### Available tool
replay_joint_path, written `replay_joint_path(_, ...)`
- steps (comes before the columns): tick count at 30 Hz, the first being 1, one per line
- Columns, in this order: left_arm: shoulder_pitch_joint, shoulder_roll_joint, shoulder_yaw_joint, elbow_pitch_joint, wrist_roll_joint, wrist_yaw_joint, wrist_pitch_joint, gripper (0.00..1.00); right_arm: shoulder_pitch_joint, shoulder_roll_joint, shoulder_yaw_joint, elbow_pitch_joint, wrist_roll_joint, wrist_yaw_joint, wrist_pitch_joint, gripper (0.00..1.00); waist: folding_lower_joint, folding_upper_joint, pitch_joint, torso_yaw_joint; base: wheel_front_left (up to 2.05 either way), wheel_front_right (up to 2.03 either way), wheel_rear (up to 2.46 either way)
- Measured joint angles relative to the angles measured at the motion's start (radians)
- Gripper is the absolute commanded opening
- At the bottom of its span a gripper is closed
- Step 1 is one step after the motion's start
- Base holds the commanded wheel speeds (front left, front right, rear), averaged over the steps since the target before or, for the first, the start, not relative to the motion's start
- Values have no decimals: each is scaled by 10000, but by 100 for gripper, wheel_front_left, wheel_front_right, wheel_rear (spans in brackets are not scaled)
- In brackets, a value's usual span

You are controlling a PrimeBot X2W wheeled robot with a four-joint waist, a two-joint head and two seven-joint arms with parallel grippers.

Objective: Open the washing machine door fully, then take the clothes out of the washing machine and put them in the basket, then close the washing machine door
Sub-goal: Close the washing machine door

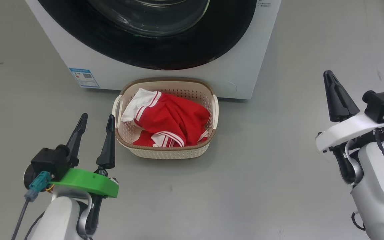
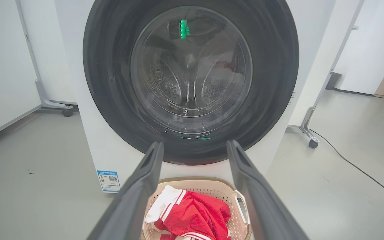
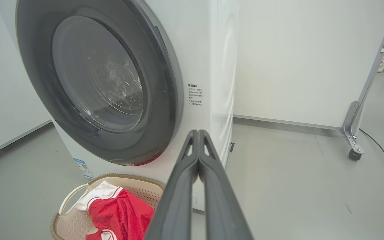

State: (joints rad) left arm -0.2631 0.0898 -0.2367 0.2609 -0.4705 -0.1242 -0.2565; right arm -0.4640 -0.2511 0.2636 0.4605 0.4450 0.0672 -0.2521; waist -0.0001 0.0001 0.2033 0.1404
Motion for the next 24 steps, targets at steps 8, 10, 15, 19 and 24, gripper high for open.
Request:
replay_joint_path(8, 454, 84, 61, 31, 0, 0, 0, 100, 1329, 391, -562, -681, 35, -278, 0, 0, 0, 0, -751, -473, 0, 0, 0)
replay_joint_path(10, 568, 142, 94, 29, 0, 0, 0, 100, 1672, 460, -644, -826, 35, -353, 0, 0, 0, 0, -894, -576, 0, 0, 0)
replay_joint_path(15, 794, 165, 84, 4, 12, 0, 0, 100, 2419, 581, -938, -1210, 29, -437, 0, 0, 0, 0, -1159, -797, 0, 0, 0)
replay_joint_path(19, 901, 163, 52, 6, 15, -2, 0, 100, 2901, 639, -1099, -1576, -40, -437, 0, 0, 0, 0, -1332, -901, 0, 0, 0)
replay_joint_path(24, 1072, 159, 0, -56, 86, -2, 0, 100, 3523, 746, -1229, -1969, -199, -439, 0, 0, 0, 0, -1558, -943, 0, 0, 0)
